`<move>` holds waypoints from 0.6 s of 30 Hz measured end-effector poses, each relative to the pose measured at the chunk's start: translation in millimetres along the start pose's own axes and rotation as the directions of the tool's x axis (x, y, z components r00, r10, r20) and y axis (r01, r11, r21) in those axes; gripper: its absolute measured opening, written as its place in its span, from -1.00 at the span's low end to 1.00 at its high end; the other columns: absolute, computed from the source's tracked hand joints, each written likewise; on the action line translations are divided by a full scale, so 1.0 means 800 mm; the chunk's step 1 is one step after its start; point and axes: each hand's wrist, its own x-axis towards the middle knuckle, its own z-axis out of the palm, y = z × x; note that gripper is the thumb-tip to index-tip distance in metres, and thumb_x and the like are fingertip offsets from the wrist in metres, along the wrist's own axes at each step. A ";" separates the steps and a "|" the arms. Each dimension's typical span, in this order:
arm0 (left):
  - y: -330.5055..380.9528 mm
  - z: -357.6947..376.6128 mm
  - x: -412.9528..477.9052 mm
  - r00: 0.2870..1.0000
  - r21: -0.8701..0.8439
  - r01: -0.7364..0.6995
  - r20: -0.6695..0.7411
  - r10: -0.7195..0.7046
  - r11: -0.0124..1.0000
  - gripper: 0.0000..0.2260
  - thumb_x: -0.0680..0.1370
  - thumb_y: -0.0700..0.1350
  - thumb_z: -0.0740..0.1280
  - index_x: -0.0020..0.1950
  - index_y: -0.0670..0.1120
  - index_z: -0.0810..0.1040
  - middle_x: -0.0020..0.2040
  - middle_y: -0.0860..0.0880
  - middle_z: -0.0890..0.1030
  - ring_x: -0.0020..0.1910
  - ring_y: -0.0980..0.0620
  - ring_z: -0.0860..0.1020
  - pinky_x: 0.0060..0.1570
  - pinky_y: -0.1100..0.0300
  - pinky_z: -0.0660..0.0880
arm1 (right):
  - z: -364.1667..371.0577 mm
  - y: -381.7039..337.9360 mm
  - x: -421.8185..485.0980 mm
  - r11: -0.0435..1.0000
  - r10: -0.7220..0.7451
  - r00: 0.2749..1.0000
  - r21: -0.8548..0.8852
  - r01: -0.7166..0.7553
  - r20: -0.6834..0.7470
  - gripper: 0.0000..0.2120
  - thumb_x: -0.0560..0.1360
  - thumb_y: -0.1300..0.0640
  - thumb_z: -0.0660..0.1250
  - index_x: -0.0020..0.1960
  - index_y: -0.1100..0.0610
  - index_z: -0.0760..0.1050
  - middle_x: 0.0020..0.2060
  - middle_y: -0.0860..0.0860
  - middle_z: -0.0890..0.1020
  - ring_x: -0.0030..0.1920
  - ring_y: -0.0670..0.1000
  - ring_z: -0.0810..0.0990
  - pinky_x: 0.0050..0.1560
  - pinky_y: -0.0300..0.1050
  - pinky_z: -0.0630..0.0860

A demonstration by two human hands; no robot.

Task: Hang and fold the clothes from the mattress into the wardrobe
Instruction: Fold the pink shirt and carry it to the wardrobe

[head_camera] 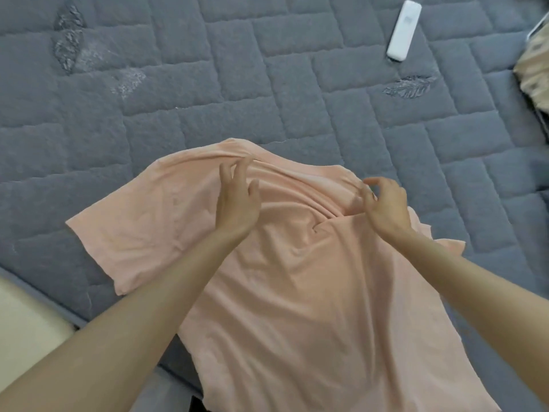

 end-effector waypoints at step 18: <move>0.028 0.037 0.144 0.958 0.624 -0.262 0.262 0.119 0.736 -0.82 0.63 -0.09 0.12 0.16 -0.16 0.33 0.08 -0.21 0.45 0.01 -0.28 0.50 -0.14 -0.07 0.36 | -0.005 -0.057 0.112 0.988 -0.064 0.978 0.127 0.090 -0.198 -0.89 0.55 0.21 0.18 -0.01 0.19 0.47 -0.10 0.10 0.60 -0.06 0.13 0.49 -0.10 -0.04 0.31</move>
